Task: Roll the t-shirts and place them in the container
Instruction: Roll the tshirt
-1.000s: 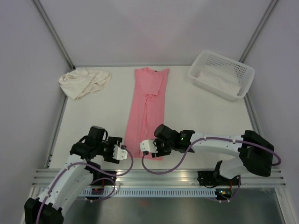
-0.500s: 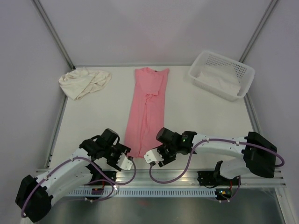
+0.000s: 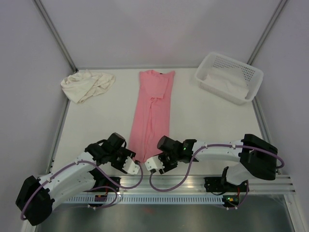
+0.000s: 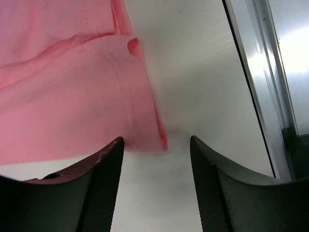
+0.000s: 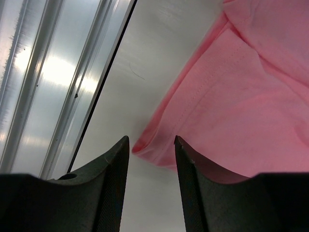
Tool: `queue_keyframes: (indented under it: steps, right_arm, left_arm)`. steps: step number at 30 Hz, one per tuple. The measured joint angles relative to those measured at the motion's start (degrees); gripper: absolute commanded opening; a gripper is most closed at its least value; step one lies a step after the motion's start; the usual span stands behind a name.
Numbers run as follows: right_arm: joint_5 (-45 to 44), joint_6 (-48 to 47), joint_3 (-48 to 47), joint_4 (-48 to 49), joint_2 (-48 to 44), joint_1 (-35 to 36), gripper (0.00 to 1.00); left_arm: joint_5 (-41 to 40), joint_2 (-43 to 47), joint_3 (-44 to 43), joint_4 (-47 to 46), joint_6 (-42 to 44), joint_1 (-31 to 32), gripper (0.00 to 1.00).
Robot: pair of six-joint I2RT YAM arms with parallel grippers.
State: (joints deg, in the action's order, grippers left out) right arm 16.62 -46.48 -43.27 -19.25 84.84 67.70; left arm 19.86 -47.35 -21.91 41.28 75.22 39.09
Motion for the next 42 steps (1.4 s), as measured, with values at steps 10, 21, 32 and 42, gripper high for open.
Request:
queue_keyframes:
  steps: [10,21,32,42]
  right_arm:
    - [-2.2,0.5,0.1,-1.1,0.5,-0.2,0.23]
    - [-2.4,1.7,0.1,-2.0,1.1,-1.9,0.01]
    - [1.7,4.3,-2.1,-2.6,-1.7,-10.3,0.00]
    - [7.3,7.5,-5.5,-1.5,0.3,-19.2,0.00]
  left_arm:
    - [-0.7,-5.3,-0.9,-4.5,-1.0,0.0,0.36]
    - [-0.6,-2.6,-1.0,-3.9,-1.6,0.0,0.07]
    - [0.1,-9.6,-12.5,0.4,-9.9,0.0,0.02]
    - [-0.3,-17.8,-18.9,1.1,-16.0,-2.2,0.02]
